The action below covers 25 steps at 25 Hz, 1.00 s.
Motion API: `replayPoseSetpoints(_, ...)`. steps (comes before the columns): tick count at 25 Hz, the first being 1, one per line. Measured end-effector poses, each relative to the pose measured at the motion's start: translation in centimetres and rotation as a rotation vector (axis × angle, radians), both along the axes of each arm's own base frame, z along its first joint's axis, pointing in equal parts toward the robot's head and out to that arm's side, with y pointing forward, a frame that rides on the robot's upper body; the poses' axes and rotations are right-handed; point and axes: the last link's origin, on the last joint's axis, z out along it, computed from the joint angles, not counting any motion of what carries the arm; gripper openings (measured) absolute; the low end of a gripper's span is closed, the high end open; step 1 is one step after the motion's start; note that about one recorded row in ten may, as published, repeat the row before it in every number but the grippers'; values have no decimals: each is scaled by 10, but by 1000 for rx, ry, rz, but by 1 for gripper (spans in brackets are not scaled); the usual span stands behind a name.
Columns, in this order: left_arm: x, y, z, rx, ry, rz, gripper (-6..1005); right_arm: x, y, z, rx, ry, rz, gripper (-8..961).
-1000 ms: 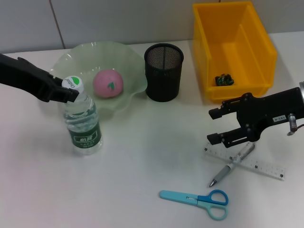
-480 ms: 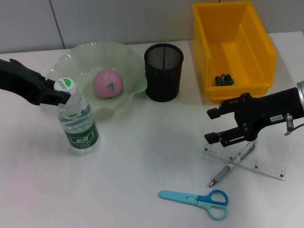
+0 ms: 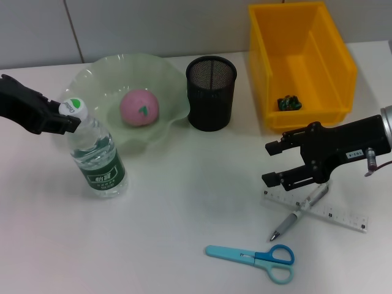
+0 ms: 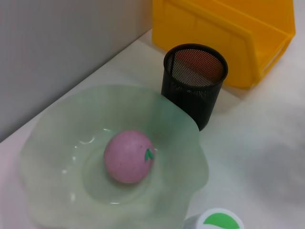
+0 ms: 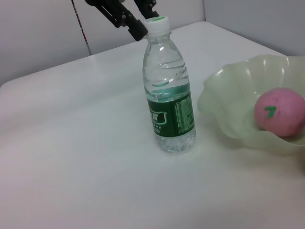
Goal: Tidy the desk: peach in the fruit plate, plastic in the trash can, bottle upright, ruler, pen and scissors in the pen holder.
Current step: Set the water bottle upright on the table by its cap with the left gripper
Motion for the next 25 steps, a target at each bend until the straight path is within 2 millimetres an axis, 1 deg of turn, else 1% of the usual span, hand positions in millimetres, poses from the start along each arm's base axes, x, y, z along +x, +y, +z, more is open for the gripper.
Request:
replayPoseSetpoints(14, 8, 2, 3, 4, 2, -23, 384, 1, 1, 0, 7, -3, -4, 740)
replayPoseSetpoints(25, 4, 0, 5, 0, 2, -12, 356, 1, 1, 0, 7, -3, -4, 741)
